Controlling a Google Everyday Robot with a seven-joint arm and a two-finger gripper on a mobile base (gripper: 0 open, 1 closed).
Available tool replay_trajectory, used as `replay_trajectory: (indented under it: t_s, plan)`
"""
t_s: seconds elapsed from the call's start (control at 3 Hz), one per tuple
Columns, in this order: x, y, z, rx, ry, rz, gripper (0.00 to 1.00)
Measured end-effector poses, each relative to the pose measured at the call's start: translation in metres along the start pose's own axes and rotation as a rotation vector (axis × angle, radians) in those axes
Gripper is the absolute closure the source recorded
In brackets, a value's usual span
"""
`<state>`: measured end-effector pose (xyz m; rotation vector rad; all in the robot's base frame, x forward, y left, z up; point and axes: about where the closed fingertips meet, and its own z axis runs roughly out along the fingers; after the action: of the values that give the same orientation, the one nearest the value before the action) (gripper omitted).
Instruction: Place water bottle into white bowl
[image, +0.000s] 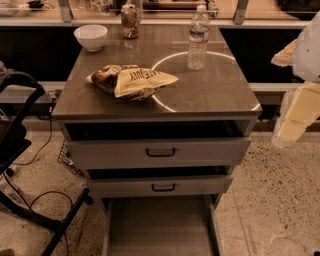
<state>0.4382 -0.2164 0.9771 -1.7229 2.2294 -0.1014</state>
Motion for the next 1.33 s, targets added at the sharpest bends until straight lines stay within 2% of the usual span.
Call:
replay_trajectory:
  t_s: [0.33,0.67,1.0,1.33]
  plan:
    - [0.0,0.0,0.0,0.0,0.0,0.0,0.0]
    - [0.001,-0.011,0.002,0.053,-0.028,0.021,0.0]
    - [0.026,-0.023,0.016,0.14,-0.103,0.128,0.0]
    - [0.048,-0.04,0.027,0.217,-0.242,0.251,0.0]
